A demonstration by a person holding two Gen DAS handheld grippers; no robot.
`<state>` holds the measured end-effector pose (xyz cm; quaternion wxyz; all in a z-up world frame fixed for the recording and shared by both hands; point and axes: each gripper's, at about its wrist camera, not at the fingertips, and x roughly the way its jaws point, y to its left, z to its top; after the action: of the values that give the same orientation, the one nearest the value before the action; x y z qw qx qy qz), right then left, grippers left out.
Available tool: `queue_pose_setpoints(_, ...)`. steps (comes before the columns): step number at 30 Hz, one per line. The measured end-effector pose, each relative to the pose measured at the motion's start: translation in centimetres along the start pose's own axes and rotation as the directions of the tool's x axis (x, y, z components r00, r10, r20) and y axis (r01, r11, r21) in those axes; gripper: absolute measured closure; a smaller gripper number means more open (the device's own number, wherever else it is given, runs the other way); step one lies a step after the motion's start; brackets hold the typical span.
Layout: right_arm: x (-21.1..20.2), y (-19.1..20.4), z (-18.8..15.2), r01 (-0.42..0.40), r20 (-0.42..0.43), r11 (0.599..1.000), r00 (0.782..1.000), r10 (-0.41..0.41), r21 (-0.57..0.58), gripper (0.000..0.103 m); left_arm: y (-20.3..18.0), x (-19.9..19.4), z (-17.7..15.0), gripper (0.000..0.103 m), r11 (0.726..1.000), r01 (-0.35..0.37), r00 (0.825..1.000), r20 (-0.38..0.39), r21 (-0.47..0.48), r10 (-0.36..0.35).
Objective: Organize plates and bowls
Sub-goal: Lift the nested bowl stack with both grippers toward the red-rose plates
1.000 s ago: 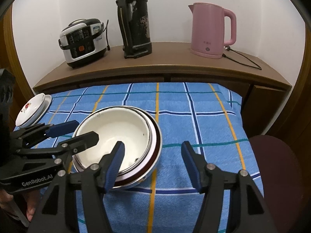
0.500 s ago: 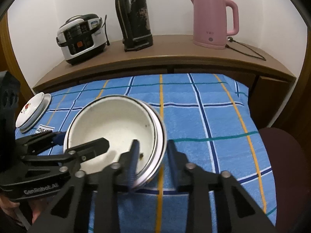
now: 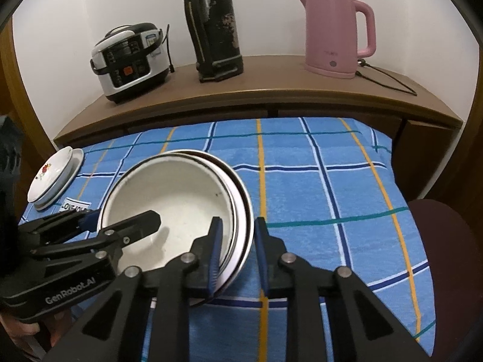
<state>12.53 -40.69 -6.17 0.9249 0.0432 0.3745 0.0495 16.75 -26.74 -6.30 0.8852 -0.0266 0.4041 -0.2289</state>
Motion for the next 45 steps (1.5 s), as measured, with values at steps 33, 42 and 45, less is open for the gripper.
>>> queue_pose_setpoints(33,0.9,8.6,2.6,-0.105,0.009,0.985,0.994,0.107,-0.141,0.083,6.8,-4.9,-1.1,0.062,0.984,-0.098,0.989,0.095,-0.15,0.113)
queue_pose_setpoints(42,2.0,13.1,3.0,-0.15,-0.007,0.97,0.988,0.151,-0.191,0.083,10.3,-7.1,-1.6,0.062,0.967,-0.158,0.977,0.108,-0.2,0.182)
queue_pose_setpoints(45,2.3,14.7,3.3,-0.166,-0.011,0.964,0.986,0.167,-0.208,0.083,11.7,-7.9,-1.7,0.062,0.961,-0.168,0.975,0.109,-0.221,0.195)
